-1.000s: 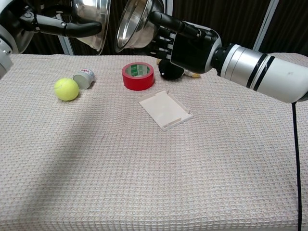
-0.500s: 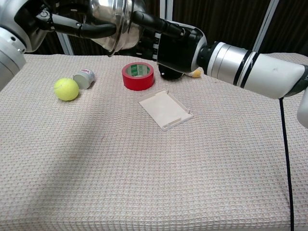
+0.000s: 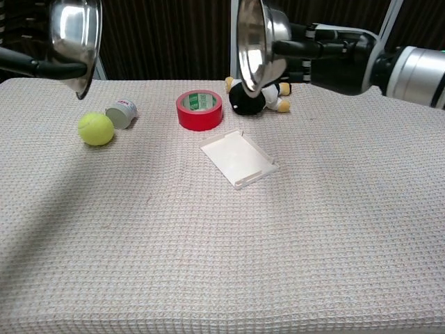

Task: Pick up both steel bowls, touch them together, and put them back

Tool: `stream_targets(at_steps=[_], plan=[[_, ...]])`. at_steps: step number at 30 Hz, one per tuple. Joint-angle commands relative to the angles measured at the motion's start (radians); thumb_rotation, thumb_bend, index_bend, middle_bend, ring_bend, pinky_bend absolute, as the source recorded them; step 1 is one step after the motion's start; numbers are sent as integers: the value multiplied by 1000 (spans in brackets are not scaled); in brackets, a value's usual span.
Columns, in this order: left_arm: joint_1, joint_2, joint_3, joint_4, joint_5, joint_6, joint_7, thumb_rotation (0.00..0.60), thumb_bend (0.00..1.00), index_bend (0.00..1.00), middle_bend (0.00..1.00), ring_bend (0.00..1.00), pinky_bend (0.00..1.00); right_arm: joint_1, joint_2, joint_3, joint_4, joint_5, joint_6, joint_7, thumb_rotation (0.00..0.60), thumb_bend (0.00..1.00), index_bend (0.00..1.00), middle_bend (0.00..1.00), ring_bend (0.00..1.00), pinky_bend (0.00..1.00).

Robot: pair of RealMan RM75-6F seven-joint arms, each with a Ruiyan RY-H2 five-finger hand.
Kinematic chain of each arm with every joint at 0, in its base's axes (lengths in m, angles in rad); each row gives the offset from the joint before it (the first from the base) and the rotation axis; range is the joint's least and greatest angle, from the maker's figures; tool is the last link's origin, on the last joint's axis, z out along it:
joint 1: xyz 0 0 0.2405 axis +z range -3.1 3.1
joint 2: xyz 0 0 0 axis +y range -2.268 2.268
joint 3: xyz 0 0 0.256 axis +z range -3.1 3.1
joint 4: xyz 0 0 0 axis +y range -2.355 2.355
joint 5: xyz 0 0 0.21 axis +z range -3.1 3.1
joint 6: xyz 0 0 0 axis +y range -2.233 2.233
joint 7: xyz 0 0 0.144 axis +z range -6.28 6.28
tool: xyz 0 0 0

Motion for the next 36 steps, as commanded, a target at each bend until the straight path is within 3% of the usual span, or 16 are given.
stream_targets(at_steps=[1,7,10,12,16,20,27,36], plan=[[12,59,49,37,16,-43,70,600,208,479,432,435,654,-59,192,-61,-179,55,-109,-317,600,270,532,351,252,374],[-1,141,122,56,41,-143,226,600,208,513,451,455,651,-110,370,-76,-409,246,-247,-904,600,268,539,329,234,349],[-13,160,147,53,56,-181,295,600,210,515,457,456,652,-122,414,-75,-502,368,-279,-1169,600,271,540,319,225,335],[-20,158,160,56,69,-194,344,600,210,515,461,457,652,-131,426,-73,-562,473,-281,-1343,600,271,537,313,220,328],[-31,127,180,97,96,-205,434,600,213,518,470,460,649,-139,424,-73,-640,650,-281,-1560,600,274,527,304,218,322],[-55,113,196,116,105,-256,521,600,218,525,474,467,645,-138,396,-89,-686,800,-207,-1815,600,275,515,292,204,289],[-71,70,211,162,108,-294,585,600,220,526,474,467,643,-165,313,-49,-710,943,-93,-1996,600,276,512,284,197,280],[-125,105,208,162,83,-405,560,600,220,526,475,463,632,-195,270,-5,-731,962,-63,-2092,600,276,498,281,193,274]])
